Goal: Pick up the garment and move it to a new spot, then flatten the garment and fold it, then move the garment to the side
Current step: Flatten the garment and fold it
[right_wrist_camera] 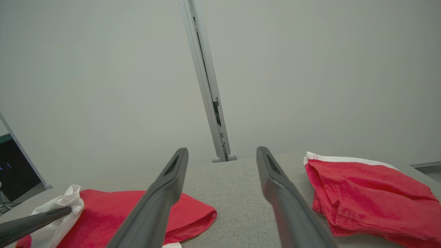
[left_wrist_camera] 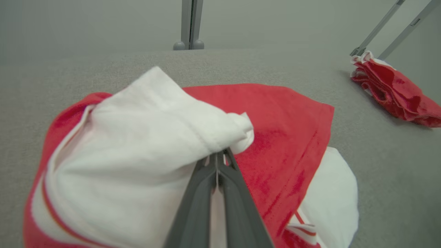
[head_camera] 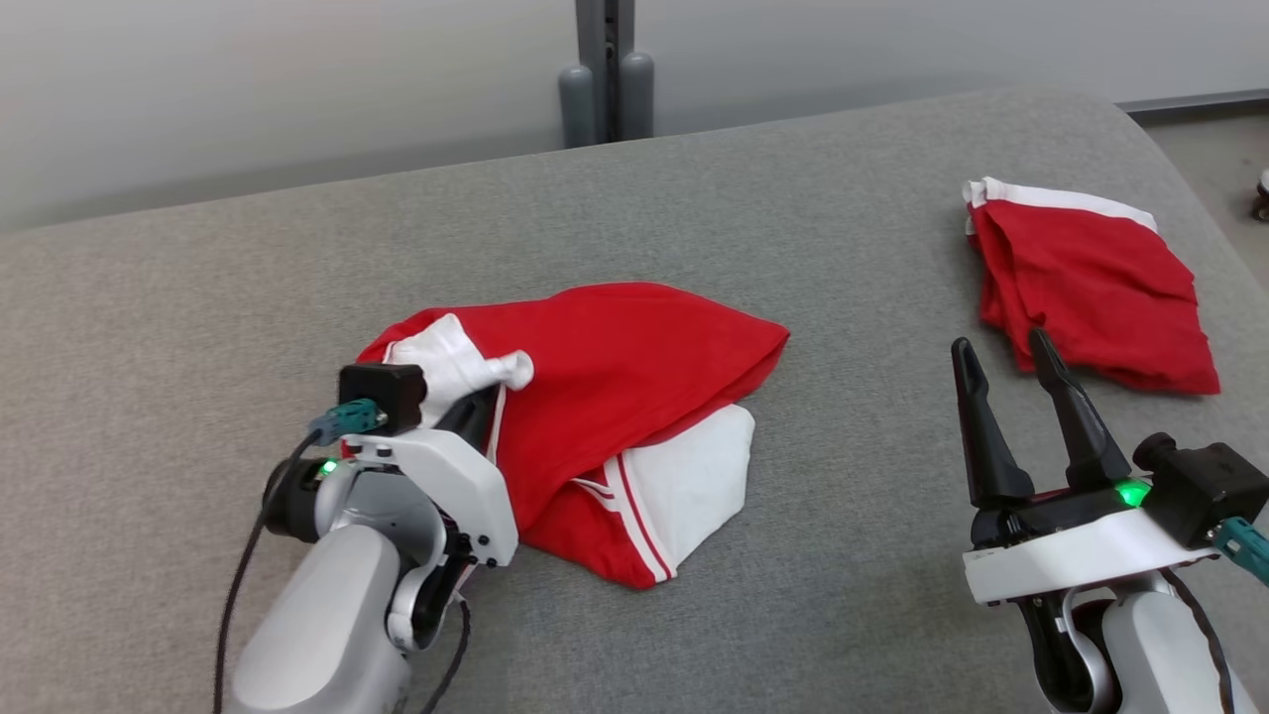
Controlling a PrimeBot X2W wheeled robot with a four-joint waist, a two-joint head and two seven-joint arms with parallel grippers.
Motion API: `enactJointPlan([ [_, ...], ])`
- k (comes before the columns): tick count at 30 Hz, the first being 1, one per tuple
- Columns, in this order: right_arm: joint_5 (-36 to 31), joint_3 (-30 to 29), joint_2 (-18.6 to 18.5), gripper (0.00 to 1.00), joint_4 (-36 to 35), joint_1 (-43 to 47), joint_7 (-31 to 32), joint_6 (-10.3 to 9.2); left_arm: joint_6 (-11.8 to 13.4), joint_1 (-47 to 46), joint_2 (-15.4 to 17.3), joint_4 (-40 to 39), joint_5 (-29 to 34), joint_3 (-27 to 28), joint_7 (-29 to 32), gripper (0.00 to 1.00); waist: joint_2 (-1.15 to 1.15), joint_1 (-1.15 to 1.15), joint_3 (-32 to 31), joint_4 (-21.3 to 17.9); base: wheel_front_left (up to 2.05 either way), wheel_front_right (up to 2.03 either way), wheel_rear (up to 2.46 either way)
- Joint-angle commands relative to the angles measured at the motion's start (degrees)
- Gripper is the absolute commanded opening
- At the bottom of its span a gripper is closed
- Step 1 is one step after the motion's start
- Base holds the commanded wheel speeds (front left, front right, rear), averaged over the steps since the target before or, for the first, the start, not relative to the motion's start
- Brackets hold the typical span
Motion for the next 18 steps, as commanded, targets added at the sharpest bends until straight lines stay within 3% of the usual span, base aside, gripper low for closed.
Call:
enactJointPlan([
  [1,-0.38,-0.3,-0.55,1.0,-0.05,0.44,-0.27,0.01,0.56,1.07,1.31,-2.77,0.44,0.55,-0.22,0.0,0.0,0.0,-0.47,1.05,0.0,0.0,0.0],
  [7,-0.57,-0.13,-0.8,1.0,-0.36,0.83,-0.27,0.01,3.93,5.95,9.62,-17.59,-0.23,5.15,4.63,0.0,0.0,0.0,-0.36,3.46,0.0,0.0,0.0],
  [11,-0.39,0.32,-0.97,1.0,-0.64,-0.1,-0.27,0.01,5.08,7.95,16.06,-21.5,-2.29,10.34,9.51,0.0,0.0,0.0,0.77,3.77,0.0,0.0,0.0],
  [13,-0.27,0.43,-1.18,1.0,-0.73,-0.35,-0.27,0.01,4.87,7.75,19.27,-20.7,-3.64,13.07,10.87,0.0,0.0,0.0,1.55,3.75,0.0,0.0,0.0],
  [16,-0.11,0.59,-1.36,1.0,-0.9,-1.03,-0.27,0.01,2.12,5.86,22.72,-16.12,-6.16,16.11,11.16,0.0,0.0,0.0,2.59,3.55,0.0,0.0,0.0],
  [18,-0.06,0.65,-1.41,1.0,-0.92,-1.28,-0.27,0.01,1.24,5.07,23.09,-14.17,-7.11,16.44,11.3,0.0,0.0,0.0,2.88,3.4,0.0,0.0,0.0],
])
